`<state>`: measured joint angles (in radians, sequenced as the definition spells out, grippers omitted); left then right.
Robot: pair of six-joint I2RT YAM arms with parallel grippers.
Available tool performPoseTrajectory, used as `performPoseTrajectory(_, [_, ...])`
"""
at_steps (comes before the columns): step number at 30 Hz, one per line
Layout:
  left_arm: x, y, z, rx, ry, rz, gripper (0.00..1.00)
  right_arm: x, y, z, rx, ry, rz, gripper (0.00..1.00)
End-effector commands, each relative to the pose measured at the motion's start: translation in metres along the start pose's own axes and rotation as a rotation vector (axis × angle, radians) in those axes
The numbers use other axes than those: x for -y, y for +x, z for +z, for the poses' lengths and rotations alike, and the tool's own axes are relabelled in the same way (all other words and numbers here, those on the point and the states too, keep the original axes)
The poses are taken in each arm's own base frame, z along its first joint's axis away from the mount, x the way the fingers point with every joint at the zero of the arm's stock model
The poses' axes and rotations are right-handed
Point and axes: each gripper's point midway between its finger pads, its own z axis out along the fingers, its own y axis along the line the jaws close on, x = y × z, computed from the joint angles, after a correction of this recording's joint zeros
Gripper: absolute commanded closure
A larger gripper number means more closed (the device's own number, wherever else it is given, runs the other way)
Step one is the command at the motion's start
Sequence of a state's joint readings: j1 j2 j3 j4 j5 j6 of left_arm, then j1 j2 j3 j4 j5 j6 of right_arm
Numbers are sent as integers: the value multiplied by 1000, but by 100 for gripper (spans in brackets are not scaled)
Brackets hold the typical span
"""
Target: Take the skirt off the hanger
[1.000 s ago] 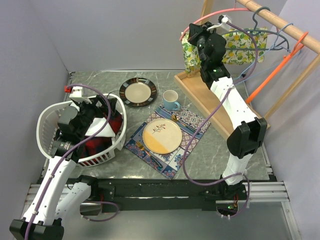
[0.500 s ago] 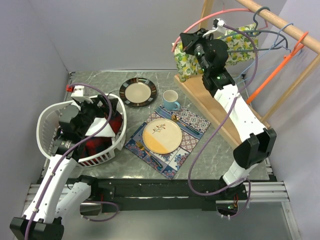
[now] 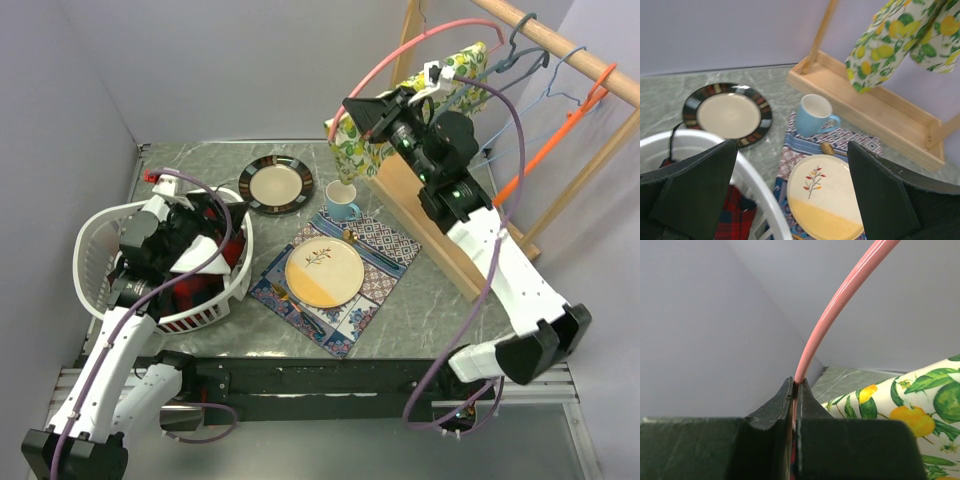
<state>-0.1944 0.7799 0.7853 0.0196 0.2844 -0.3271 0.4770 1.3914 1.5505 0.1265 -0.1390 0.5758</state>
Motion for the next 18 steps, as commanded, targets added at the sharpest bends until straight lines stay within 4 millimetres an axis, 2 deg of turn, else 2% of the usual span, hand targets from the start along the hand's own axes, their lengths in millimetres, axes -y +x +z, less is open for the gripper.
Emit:
performPoseTrajectory(1, [43, -32, -1, 91, 217, 47, 3, -73, -48, -42, 121, -223, 5, 100])
performPoseTrajectory(4, [68, -48, 0, 122, 329, 64, 3, -89, -43, -58, 92, -281, 53, 100])
performPoseTrajectory(5, [75, -48, 4, 113, 367, 68, 3, -92, -36, -61, 73, -295, 85, 100])
performPoseTrajectory(6, [81, -50, 5, 110, 393, 74, 3, -98, -37, -69, 73, -318, 94, 100])
performPoseTrajectory(7, [95, -57, 4, 114, 441, 86, 3, -101, -36, -72, 69, -327, 104, 100])
performPoseTrajectory(8, [101, -53, 9, 92, 470, 97, 3, -102, -31, -76, 61, -332, 119, 100])
performPoseTrajectory(10, [124, -54, 8, 85, 541, 108, 1, -107, -34, -84, 70, -342, 133, 100])
performPoseTrajectory(12, [136, -53, 12, 68, 577, 89, 1, -113, -32, -92, 64, -368, 158, 100])
performPoseTrajectory(13, [150, -57, 10, 74, 621, 80, 1, -115, -30, -94, 56, -379, 165, 100])
performPoseTrajectory(16, [176, -57, 8, 88, 706, 57, 1, -122, -29, -102, 50, -401, 184, 100])
performPoseTrajectory(18, [182, -58, 13, 99, 701, 83, 1, -124, -30, -107, 56, -410, 192, 100])
